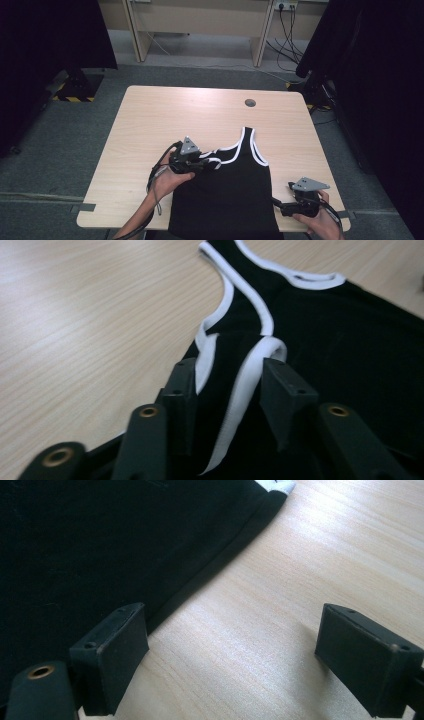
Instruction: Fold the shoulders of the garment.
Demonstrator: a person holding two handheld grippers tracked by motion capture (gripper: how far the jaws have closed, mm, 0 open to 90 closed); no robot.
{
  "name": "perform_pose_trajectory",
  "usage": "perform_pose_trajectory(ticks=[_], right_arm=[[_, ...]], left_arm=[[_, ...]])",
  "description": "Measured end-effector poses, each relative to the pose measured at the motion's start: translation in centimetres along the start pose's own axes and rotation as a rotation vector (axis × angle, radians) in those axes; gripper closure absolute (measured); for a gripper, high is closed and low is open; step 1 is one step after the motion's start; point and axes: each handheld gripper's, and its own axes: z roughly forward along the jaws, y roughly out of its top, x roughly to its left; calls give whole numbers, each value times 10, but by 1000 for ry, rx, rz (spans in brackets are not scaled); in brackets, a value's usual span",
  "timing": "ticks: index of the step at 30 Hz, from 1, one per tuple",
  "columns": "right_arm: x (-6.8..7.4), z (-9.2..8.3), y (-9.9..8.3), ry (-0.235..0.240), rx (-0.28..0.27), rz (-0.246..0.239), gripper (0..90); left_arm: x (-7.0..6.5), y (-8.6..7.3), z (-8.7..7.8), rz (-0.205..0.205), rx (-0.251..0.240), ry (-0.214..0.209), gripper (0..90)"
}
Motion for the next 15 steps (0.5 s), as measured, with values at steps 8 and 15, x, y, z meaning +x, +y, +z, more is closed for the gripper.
perform_pose_trajectory(ticks=[8, 15], right_arm=[[0, 1, 1, 0, -1, -2, 138], [1, 1, 1, 1, -2, -4, 138]], left_arm=[[-1, 16, 3, 14, -10, -16, 442], [16, 34, 40, -18, 63, -5, 469]])
